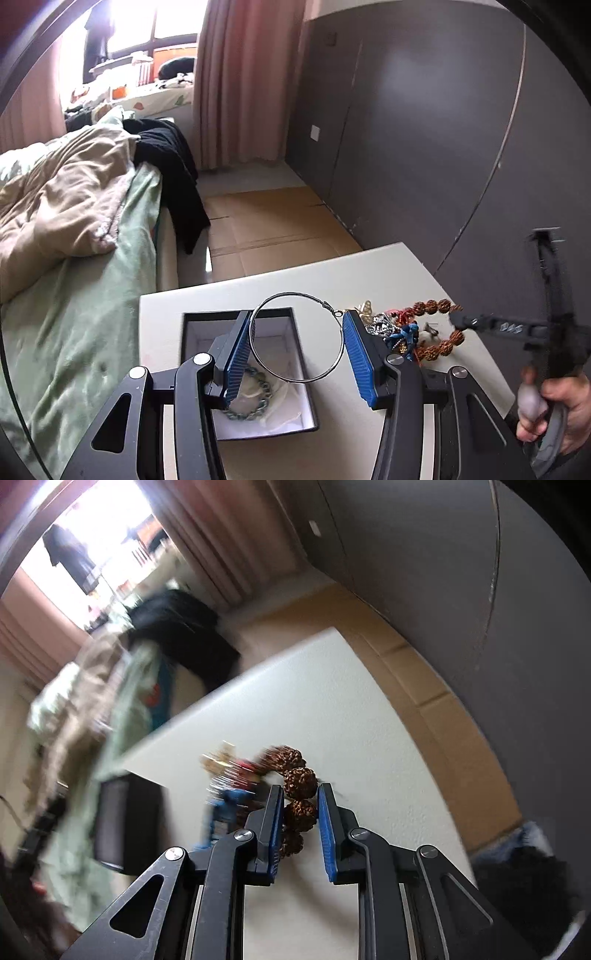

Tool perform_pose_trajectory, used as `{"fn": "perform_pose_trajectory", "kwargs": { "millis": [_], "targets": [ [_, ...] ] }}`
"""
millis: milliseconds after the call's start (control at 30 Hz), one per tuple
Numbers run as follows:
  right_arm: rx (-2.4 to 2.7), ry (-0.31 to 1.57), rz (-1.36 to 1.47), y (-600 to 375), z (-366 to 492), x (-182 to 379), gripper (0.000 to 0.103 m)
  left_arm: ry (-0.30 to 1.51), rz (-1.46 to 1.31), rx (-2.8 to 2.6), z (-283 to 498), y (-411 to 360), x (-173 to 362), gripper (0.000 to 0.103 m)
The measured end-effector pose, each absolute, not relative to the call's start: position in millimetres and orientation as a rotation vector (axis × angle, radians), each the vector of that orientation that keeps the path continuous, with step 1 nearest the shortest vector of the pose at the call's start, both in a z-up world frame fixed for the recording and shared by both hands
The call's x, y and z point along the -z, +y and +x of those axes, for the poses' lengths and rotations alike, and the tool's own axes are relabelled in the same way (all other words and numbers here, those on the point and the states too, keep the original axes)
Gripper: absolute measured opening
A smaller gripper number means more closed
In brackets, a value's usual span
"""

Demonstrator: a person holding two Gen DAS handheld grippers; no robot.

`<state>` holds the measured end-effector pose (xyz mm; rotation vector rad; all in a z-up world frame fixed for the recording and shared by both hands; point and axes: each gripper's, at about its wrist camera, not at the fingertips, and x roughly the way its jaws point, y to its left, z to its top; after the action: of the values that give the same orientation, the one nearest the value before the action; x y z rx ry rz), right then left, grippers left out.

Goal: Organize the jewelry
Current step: 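Close the right gripper on the brown bead bracelet while the left gripper carries the hoop over the box, then lower the hoop and brown bracelet into the black box and open both grippers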

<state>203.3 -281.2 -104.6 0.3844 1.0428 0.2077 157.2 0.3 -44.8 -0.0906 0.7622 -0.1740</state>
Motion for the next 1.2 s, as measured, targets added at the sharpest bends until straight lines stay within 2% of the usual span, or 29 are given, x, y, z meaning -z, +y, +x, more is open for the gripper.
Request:
{"fn": "perform_pose_trajectory", "kwargs": {
  "millis": [467,667,700,733,767,800,833,1200],
  "targets": [
    [-0.417,0.82,0.377,-223.8,208.9,-2.9,0.02,0.736,-0.14,0.138,154.0,40.1,31.7,0.051],
    [-0.497,0.8,0.376,-190.8,210.4,-15.0,0.02,0.752,-0.197,0.179,155.3,50.7,32.3,0.052],
    [-0.51,0.794,0.387,-190.3,208.9,-13.6,0.02,0.761,-0.213,0.182,156.8,52.7,33.2,0.059],
    [-0.523,0.79,0.4,-190.1,207.7,-11.6,0.02,0.763,-0.222,0.18,157.9,55.2,33.3,0.071],
    [-0.536,0.791,0.413,-188.2,205.3,-8.0,0.02,0.758,-0.24,0.175,158.8,58.8,34.3,0.078],
    [-0.551,0.796,0.423,-186.0,203.6,-3.4,0.02,0.752,-0.252,0.167,159.0,61.2,34.3,0.089],
    [-0.569,0.8,0.426,-183.0,202.3,0.8,0.02,0.745,-0.26,0.158,159.2,63.9,34.0,0.091],
    [-0.754,0.873,0.445,-120.9,194.6,32.7,0.02,0.709,-0.303,0.025,159.8,111.4,29.6,0.091]
  ]
}}
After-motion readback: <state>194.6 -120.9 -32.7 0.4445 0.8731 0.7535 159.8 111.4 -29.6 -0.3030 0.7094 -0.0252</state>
